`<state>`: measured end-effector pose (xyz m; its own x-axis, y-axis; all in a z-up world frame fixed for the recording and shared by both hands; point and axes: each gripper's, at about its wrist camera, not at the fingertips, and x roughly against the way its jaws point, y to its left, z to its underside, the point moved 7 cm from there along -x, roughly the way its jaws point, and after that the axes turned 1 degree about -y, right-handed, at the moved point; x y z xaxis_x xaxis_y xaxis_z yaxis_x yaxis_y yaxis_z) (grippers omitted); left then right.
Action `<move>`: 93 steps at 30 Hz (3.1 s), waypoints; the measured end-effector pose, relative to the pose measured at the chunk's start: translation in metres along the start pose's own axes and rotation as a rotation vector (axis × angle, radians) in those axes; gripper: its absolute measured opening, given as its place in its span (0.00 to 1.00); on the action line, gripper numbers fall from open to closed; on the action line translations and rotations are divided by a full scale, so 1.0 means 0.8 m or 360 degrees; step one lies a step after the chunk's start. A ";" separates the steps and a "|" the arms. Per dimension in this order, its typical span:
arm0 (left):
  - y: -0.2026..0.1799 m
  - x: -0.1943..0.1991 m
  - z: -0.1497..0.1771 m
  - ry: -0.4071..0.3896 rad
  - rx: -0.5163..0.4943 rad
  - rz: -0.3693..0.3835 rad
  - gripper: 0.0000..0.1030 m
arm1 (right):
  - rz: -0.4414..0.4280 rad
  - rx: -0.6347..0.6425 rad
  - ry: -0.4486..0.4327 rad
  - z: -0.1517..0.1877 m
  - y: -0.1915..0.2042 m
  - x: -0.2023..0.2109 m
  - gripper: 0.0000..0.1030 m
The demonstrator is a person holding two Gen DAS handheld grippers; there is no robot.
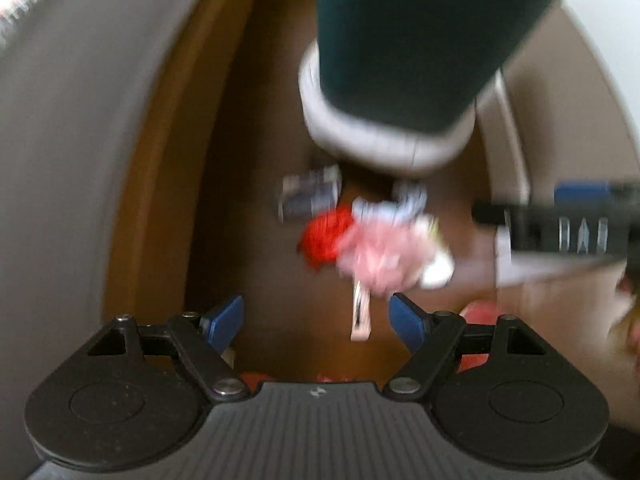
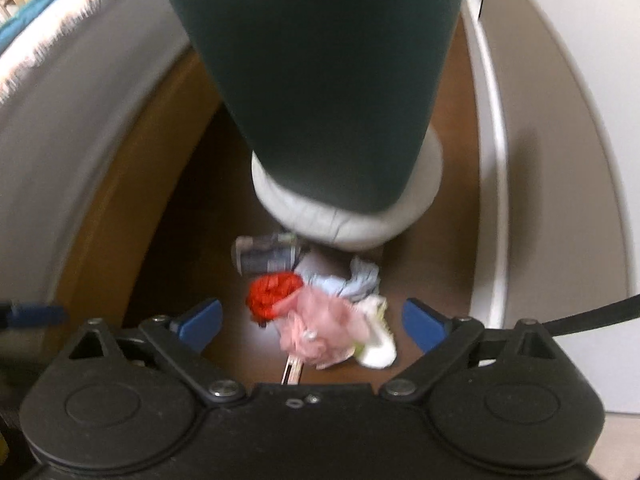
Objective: Collect trash
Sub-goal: 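Grasp the red-white chip bag with the left tool while the right tool grasps the pink bath puff, then carry the chip bag and pink puff over the wastebasket and open both tools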
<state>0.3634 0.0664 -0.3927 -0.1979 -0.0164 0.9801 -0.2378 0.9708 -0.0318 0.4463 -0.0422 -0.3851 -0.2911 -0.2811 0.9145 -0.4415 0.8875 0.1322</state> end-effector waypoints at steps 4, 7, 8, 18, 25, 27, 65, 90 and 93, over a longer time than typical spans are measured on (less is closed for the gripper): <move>-0.009 -0.071 0.042 0.0165 -0.0107 -0.0036 0.77 | 0.0008 0.0058 0.0098 0.015 -0.004 -0.054 0.94; -0.010 -0.128 0.077 0.0330 -0.0115 -0.0034 0.77 | 0.0030 0.0135 0.0151 0.023 -0.006 -0.092 0.94; -0.009 -0.145 0.088 0.0379 -0.0108 -0.0038 0.77 | 0.0029 0.0154 0.0161 0.026 -0.007 -0.105 0.94; -0.023 -0.268 0.165 0.0674 -0.0153 0.0043 0.77 | -0.0105 0.0260 0.0238 0.071 -0.010 -0.214 0.94; -0.017 -0.334 0.201 0.0844 -0.0081 0.0142 0.77 | -0.0104 0.0261 0.0246 0.070 -0.018 -0.256 0.93; -0.015 -0.347 0.209 0.0868 -0.0095 0.0171 0.77 | -0.0129 0.0235 0.0255 0.069 -0.019 -0.262 0.93; 0.027 -0.253 0.109 0.0575 0.0211 0.0229 0.31 | -0.0070 0.0350 0.0225 0.037 0.000 -0.203 0.15; 0.028 0.170 -0.083 -0.0392 0.0190 0.0270 0.31 | 0.0002 0.0122 -0.0467 -0.030 0.043 0.199 0.15; 0.029 0.206 -0.118 -0.0491 0.0209 0.0285 0.31 | 0.0031 0.0161 -0.0558 -0.050 0.043 0.228 0.15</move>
<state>0.4150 0.1092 -0.2131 -0.5196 0.0603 0.8523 -0.2894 0.9261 -0.2420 0.4118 -0.0487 -0.1988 -0.5658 -0.3883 0.7274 -0.5098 0.8581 0.0615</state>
